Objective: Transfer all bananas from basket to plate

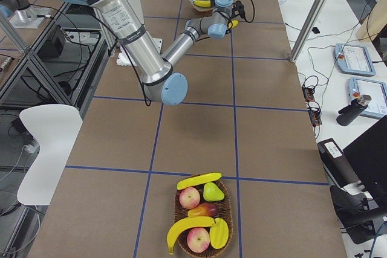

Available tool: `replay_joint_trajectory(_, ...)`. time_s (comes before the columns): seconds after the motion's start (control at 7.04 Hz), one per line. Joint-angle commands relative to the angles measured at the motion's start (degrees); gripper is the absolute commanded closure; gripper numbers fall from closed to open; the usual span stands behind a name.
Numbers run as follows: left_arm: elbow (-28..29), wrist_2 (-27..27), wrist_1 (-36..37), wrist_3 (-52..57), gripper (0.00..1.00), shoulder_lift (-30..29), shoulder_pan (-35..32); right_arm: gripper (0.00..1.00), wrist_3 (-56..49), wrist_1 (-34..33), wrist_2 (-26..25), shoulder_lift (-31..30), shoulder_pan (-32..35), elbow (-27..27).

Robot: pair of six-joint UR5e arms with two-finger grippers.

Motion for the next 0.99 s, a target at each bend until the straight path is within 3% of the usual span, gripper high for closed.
replay_joint_trajectory(0.0,0.1,-0.1,-2.3,0.1,0.0,-0.1,2.1,1.0,0.6,-0.2,-0.4,0.7,-0.4,0.0)
replay_joint_trajectory(0.85,1.3,0.1,-6.6,-1.0,0.0,-3.3,5.9,1.0,0.8,2.5,-0.3,1.1,-0.4,0.9)
